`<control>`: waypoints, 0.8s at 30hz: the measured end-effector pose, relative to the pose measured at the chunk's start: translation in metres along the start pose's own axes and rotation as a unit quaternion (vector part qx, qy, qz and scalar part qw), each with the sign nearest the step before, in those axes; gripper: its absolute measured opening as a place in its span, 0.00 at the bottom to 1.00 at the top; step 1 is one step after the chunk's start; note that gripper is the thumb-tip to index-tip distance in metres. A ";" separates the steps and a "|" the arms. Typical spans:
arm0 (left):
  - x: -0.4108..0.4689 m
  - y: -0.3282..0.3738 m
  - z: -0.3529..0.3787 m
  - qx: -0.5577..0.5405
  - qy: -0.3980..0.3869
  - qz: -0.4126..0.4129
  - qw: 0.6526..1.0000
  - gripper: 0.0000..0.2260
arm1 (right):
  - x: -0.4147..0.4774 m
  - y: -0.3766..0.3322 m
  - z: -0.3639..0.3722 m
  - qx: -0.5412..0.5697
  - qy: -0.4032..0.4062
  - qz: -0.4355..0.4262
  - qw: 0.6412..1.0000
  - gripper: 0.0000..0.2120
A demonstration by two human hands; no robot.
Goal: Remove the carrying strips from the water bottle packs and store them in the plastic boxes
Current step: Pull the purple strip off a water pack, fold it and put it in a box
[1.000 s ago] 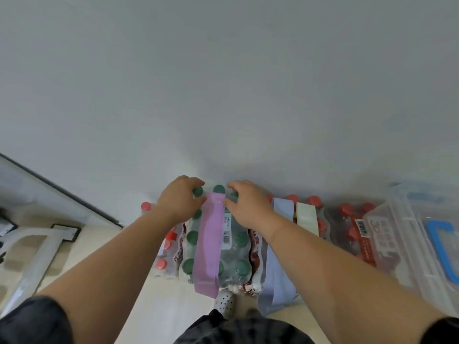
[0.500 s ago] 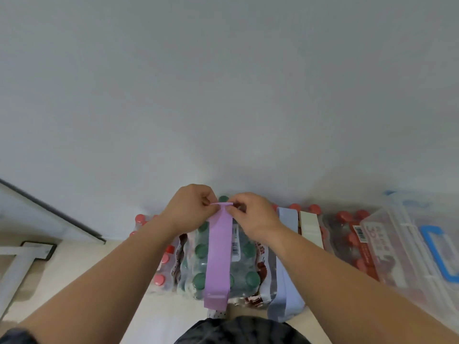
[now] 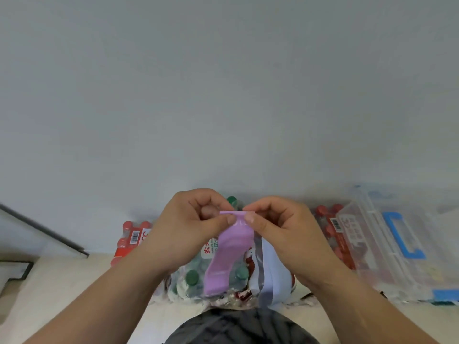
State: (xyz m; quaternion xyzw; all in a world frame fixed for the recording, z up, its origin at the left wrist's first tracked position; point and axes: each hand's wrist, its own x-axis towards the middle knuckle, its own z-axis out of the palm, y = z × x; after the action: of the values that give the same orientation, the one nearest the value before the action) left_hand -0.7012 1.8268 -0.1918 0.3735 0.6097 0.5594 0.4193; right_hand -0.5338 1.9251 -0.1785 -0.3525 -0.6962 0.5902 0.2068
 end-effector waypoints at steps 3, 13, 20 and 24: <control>-0.012 0.008 0.016 -0.039 -0.004 0.012 0.999 0.04 | -0.017 -0.005 -0.007 0.021 0.006 -0.019 1.000 0.09; -0.050 0.016 0.069 -0.062 0.021 0.009 0.998 0.04 | -0.069 0.005 -0.028 0.079 0.023 -0.016 0.996 0.09; -0.081 0.011 0.109 -0.032 0.044 0.008 0.998 0.11 | -0.114 0.019 -0.053 0.127 0.015 -0.018 0.992 0.09; -0.105 0.011 0.139 -0.010 0.019 -0.014 1.000 0.13 | -0.144 0.031 -0.067 0.121 0.027 -0.016 0.992 0.11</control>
State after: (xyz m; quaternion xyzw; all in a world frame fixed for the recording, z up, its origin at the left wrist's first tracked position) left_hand -0.5338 1.7822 -0.1746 0.3498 0.6175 0.5665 0.4188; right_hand -0.3833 1.8662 -0.1754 -0.3297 -0.6190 0.6573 0.2758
